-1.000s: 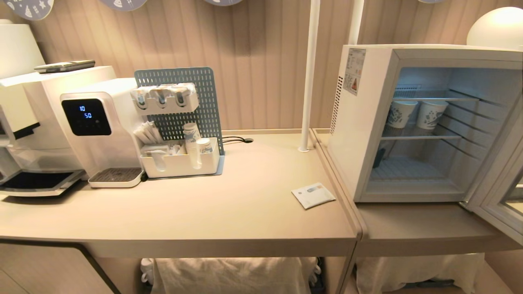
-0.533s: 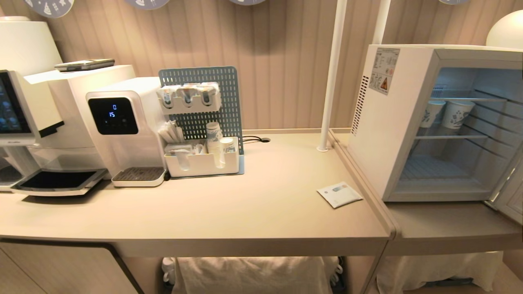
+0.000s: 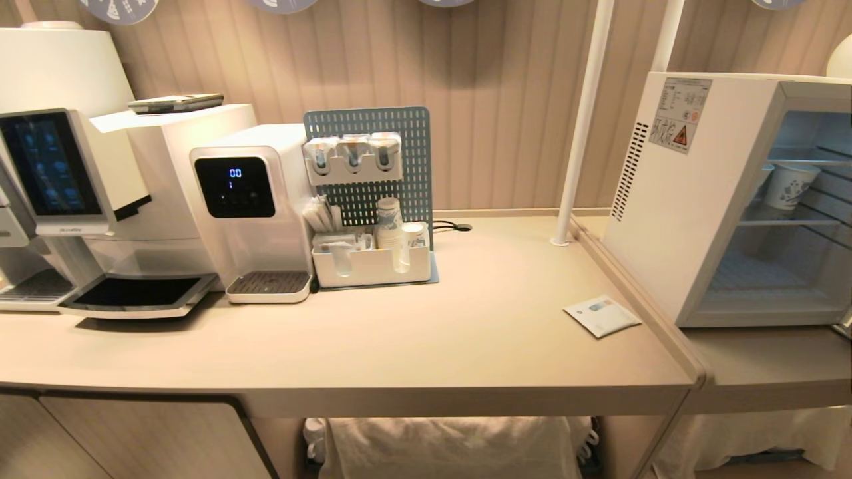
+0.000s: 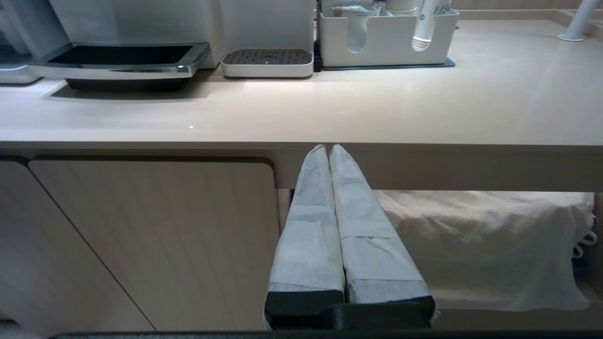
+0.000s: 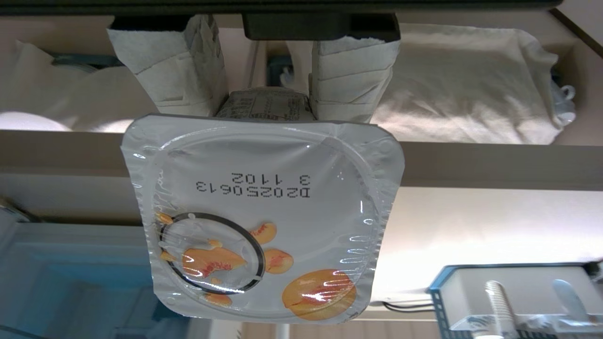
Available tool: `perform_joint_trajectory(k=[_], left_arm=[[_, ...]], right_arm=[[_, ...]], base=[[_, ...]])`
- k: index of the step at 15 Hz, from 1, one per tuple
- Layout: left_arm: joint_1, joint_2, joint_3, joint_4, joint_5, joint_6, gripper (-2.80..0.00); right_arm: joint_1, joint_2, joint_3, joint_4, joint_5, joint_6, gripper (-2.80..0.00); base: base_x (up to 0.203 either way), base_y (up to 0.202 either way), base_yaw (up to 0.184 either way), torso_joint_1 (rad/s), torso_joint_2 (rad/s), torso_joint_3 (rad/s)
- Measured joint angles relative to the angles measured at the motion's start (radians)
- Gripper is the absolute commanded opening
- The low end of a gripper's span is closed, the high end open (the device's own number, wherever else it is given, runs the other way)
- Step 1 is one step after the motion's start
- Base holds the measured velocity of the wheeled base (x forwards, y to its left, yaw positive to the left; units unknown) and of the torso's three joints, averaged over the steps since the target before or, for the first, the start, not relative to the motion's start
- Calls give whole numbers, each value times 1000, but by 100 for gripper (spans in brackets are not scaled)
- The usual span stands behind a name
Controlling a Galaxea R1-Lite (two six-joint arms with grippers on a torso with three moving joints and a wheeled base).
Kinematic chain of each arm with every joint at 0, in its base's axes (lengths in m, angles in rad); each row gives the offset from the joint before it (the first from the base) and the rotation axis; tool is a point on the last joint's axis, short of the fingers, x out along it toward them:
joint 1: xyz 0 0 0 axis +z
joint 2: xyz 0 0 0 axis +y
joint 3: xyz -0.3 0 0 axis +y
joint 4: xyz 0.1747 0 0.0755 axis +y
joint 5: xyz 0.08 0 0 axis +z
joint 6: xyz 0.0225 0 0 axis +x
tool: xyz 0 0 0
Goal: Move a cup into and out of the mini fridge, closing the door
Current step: Place the yoghurt on the table
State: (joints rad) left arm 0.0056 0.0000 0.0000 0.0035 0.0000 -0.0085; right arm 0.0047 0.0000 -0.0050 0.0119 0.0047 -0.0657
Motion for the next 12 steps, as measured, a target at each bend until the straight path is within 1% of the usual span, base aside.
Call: perform_joint_trajectory(k=[2,4,7,9,12], left_arm=[[-1,0,0,0,0,0,-280],[0,0,0,-1,0,0,-280],[0,0,0,0,0,0,-280],[1,0,0,-1,0,0,-280],[0,0,0,0,0,0,-280]], right_arm=[[-1,3,-26,6,8,1,-280],[0,46,-93,23,40,8,-280],[1,253,-192,10,94,30,-280],[3,456,-226,-55,125,34,-280],[6,811,-237,-266,150,39,-280]], base=[[0,92,4,1,0,0],[0,0,0,0,0,0],[0,0,0,0,0,0],[0,0,0,0,0,0],[0,0,0,1,9,-2]])
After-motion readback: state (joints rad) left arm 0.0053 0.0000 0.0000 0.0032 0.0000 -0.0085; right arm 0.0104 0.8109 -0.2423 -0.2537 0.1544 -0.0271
